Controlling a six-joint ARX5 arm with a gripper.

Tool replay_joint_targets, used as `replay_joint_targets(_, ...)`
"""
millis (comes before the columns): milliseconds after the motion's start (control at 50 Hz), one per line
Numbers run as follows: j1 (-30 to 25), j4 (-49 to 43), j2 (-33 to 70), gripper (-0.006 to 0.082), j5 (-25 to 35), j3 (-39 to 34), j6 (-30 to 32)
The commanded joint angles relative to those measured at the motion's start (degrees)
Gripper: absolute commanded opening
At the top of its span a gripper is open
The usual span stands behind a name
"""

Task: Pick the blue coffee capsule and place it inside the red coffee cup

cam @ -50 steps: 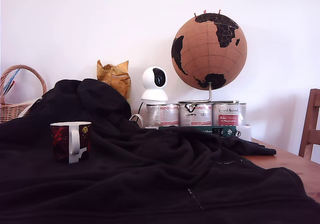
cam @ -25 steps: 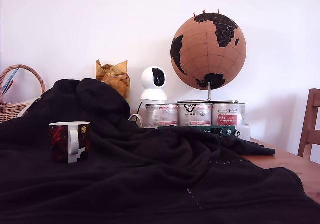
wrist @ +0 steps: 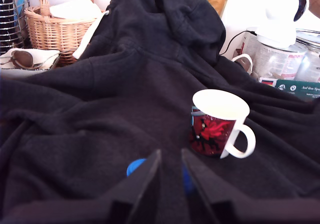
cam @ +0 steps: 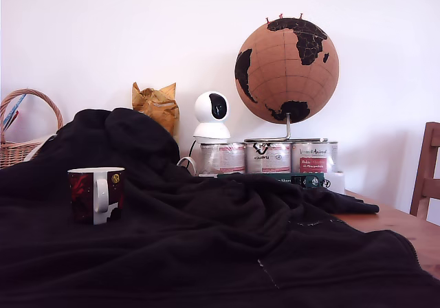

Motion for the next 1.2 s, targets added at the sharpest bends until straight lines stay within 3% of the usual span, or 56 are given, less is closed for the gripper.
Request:
replay_joint_targets(0, -0.2, 4.0, 3.1, 0.0632, 0.0, -0.5, 1.6)
replay_joint_targets(500, -0.2, 29.2, 32.5, 0.0623, 0.0, -0.1, 5.4)
replay_joint_targets(660, -0.2, 30.3, 40.2, 0.0572, 0.1, 3.7, 7.4)
replay_joint_targets(1000, -0.2, 31.1, 53.3, 0.0568, 0.9, 12.2, 9.2)
replay_joint_targets(1100, -0.2, 30.9, 56.2, 0.0497, 1.0, 13.6, 9.2)
replay_joint_targets(1180, -0.2, 30.9, 57.7, 0.0387, 1.0, 14.3, 9.2)
